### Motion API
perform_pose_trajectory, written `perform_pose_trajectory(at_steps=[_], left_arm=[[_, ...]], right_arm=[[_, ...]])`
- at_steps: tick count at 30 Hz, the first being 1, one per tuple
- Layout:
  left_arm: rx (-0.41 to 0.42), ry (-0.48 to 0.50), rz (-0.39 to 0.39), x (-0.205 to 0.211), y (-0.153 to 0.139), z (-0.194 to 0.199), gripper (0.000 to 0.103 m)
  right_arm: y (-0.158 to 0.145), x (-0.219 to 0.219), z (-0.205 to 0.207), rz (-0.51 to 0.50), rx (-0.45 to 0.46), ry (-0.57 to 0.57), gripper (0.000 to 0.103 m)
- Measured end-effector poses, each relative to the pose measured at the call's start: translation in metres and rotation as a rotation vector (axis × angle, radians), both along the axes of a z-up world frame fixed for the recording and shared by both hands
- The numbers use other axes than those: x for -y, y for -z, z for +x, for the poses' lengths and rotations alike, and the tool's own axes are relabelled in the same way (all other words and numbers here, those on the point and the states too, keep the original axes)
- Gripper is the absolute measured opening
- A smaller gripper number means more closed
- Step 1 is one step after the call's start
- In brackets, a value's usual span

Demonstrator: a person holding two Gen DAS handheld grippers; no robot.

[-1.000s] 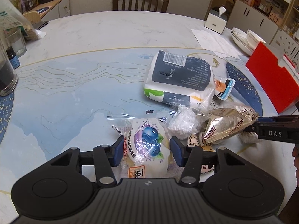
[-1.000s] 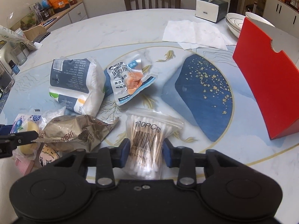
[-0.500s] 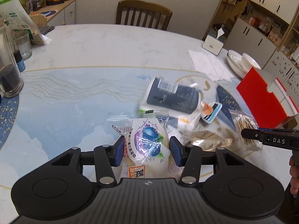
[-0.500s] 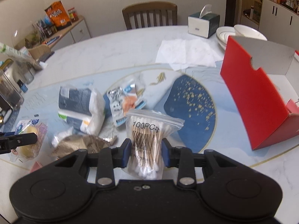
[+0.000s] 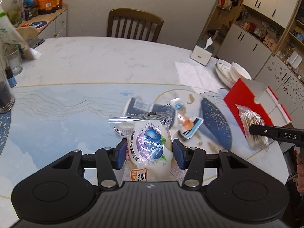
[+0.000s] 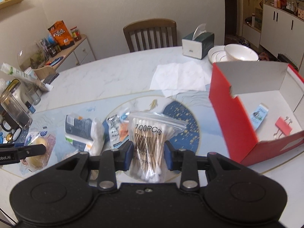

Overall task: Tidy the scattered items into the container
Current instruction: 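Carry the snack bag and cotton swab bag with both tools into the red box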

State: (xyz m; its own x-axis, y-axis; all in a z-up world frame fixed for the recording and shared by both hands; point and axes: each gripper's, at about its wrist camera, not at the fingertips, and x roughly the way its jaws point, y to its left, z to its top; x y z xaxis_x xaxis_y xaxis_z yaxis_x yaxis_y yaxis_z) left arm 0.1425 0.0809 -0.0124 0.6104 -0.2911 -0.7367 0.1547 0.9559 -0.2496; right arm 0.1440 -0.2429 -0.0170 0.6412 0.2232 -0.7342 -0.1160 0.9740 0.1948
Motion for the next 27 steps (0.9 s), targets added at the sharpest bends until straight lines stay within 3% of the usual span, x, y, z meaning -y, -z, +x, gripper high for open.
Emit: perform_pose_trajectory(at_steps=[14, 27], left_arm=[[0.040, 0.053, -0.001, 0.056, -0.027, 0.011, 0.049], [0.063, 0.096, 0.004, 0.136, -0.035, 0.031, 0.049]], right_arm=[[-0.024, 0.068, 0.013, 0.005, 0.045, 0.029, 0.032], [-0.020, 0.137, 0.031, 0.005, 0.058, 0.036, 0.032]])
